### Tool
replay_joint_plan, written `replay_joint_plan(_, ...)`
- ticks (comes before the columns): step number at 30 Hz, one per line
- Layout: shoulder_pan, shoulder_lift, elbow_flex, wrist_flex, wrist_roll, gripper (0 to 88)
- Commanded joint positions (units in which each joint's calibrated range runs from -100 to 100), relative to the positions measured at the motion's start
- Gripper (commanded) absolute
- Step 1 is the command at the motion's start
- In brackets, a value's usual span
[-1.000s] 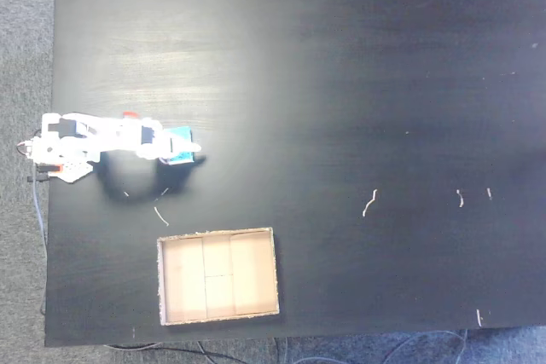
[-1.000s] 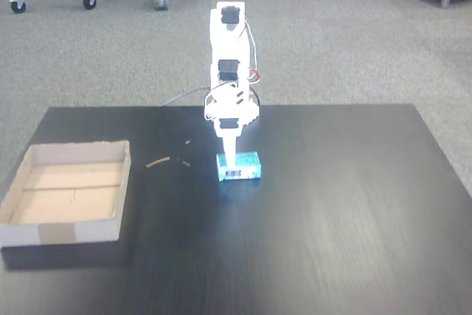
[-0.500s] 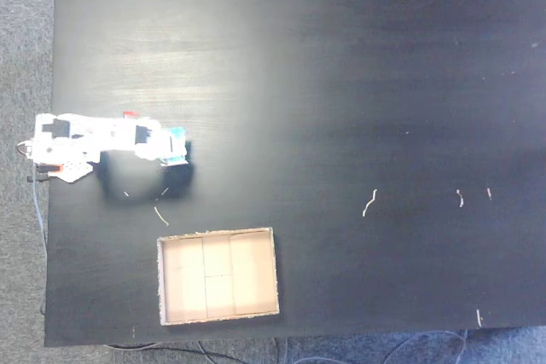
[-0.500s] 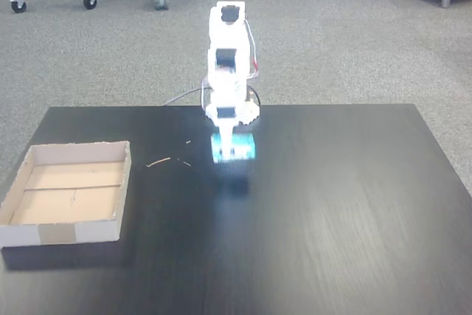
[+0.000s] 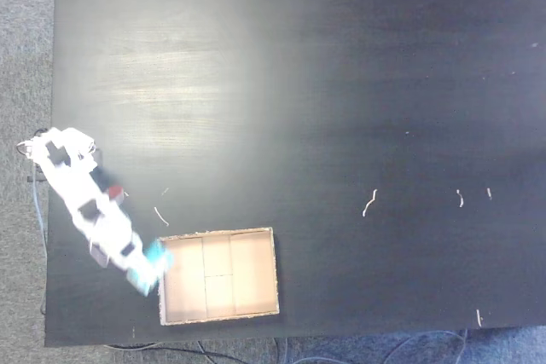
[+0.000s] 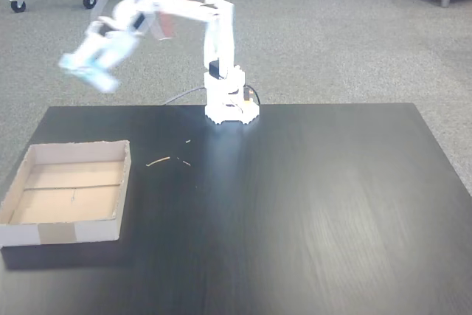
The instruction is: Pick the green block and drop it in the box on the right.
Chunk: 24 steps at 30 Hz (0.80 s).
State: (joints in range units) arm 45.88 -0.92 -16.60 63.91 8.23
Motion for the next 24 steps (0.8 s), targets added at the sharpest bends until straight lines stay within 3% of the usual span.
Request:
replay_joint_plan(1, 7.5, 25.6, -28.2, -3.9, 0.7, 17.0)
replay_joint_plan(4, 8.9, 37.9, -32.7, -11.3, 1.8, 18.3)
replay_joint_plan(8, 6.9, 45.5, -33.3, -12.4, 3.5, 18.0)
replay_joint_plan(19, -6.3, 34.4, -11.2, -11.3, 2.6, 16.3)
replay_joint_plan(20, -6.6, 33.6, -9.7, -11.5, 2.4, 19.9)
replay_joint_plan(22, -7.0, 32.6, -8.2, -12.1, 1.9, 52.1)
replay_joint_plan(24, -6.7, 31.5, -7.2, -12.6, 1.6, 58.2)
